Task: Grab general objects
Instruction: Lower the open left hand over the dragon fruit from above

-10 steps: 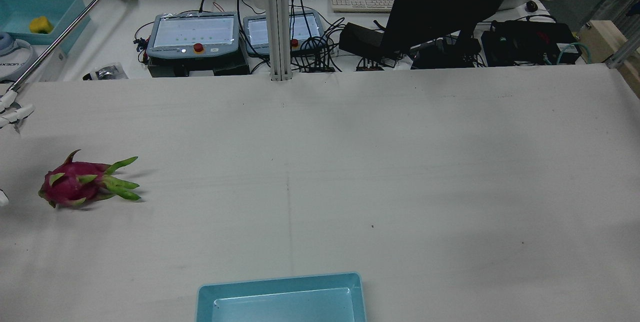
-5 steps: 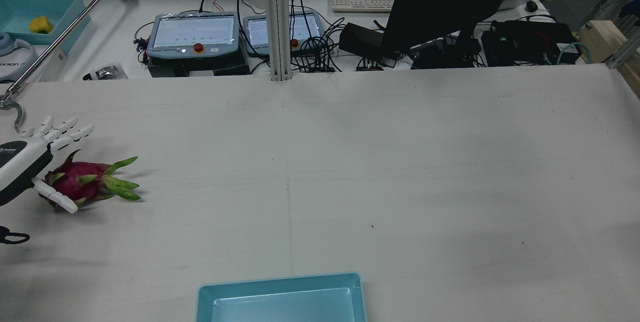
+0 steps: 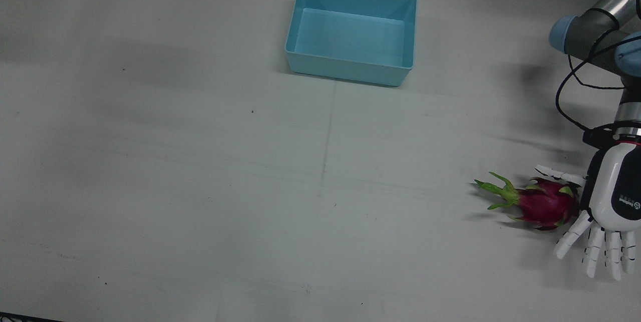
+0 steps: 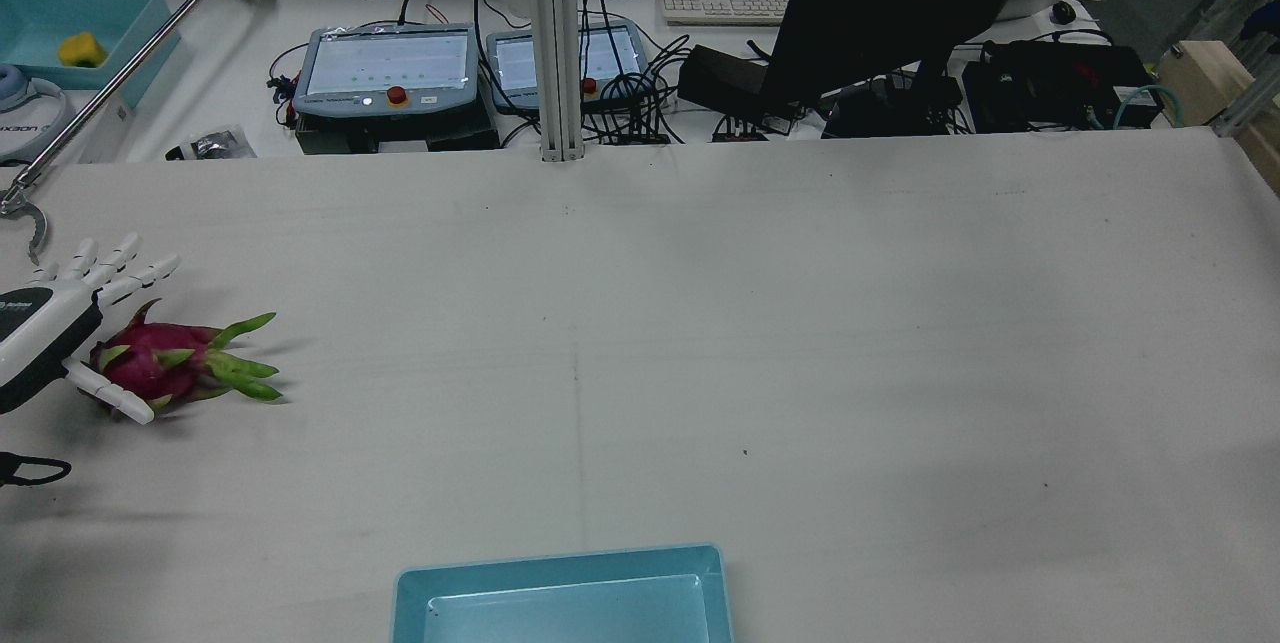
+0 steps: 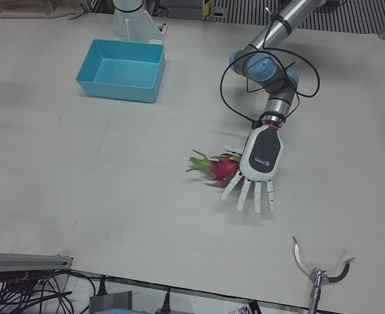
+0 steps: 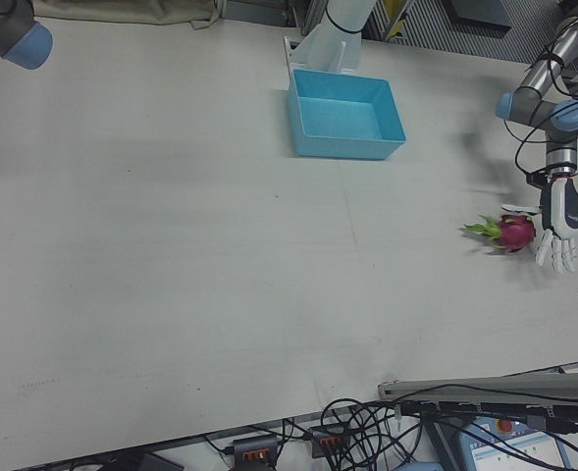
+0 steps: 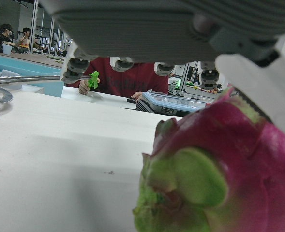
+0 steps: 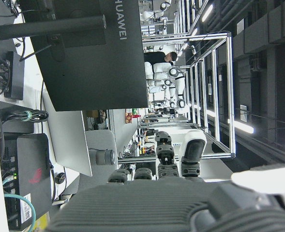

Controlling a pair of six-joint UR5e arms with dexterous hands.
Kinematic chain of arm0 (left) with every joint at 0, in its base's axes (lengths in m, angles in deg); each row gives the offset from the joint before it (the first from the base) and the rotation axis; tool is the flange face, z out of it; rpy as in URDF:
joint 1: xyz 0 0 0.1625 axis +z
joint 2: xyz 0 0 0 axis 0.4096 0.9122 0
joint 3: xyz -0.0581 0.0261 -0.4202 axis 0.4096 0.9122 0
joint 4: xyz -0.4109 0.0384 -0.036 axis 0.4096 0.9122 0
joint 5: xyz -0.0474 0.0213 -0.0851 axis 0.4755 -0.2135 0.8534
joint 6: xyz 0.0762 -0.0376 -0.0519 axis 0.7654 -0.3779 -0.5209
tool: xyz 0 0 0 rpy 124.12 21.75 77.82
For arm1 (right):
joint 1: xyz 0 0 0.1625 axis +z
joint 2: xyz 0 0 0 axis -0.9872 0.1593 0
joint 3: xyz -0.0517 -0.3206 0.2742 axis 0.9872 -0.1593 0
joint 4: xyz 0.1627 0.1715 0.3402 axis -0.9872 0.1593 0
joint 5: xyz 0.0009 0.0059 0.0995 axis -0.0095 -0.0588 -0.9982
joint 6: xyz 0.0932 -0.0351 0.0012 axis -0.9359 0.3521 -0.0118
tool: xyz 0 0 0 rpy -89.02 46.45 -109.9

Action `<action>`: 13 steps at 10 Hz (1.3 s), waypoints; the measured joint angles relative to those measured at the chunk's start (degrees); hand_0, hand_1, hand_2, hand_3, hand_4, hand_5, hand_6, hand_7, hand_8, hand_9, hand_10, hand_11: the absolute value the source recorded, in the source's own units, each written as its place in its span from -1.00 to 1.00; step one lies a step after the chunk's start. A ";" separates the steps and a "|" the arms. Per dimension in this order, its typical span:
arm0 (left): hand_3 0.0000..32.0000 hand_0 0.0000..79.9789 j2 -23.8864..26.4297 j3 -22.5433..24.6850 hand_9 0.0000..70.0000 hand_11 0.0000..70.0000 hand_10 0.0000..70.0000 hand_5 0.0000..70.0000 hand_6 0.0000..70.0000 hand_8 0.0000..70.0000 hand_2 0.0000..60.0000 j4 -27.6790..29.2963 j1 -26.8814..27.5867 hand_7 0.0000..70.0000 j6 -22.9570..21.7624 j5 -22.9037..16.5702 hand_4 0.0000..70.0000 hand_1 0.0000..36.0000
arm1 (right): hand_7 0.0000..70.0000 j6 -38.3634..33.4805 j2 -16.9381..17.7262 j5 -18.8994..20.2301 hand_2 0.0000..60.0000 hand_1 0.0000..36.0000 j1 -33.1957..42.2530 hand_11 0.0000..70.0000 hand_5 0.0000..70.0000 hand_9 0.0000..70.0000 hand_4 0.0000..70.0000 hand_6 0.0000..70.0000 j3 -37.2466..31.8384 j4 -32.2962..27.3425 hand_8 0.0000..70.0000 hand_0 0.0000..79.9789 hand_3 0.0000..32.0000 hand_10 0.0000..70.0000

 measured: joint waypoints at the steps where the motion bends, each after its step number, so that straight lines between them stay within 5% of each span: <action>1: 1.00 0.19 0.03 0.24 -1.00 -0.66 -0.79 -0.92 -1.00 -1.00 -1.00 -0.14 0.00 -0.90 -0.02 0.58 -1.00 -0.47 | -1.00 0.00 0.00 0.00 -1.00 -1.00 0.00 -1.00 -1.00 -1.00 -1.00 -1.00 0.01 0.00 -1.00 -1.00 -1.00 -1.00; 7: 1.00 0.24 0.34 2.42 -1.00 -0.82 -0.91 -0.91 -1.00 -1.00 -1.00 -3.42 0.91 -0.91 -3.95 1.73 -1.00 -0.31 | -1.00 0.00 0.00 0.00 -1.00 -1.00 0.00 -1.00 -1.00 -1.00 -1.00 -1.00 0.02 0.00 -1.00 -1.00 -1.00 -1.00; 13: 1.00 0.21 1.68 2.22 -1.00 -0.85 -0.92 -0.86 -1.00 -1.00 -1.00 -5.93 3.64 -0.89 -4.36 3.72 -1.00 -0.38 | -1.00 0.00 0.00 0.00 -1.00 -1.00 0.00 -1.00 -1.00 -1.00 -1.00 -1.00 0.02 0.00 -1.00 -1.00 -1.00 -1.00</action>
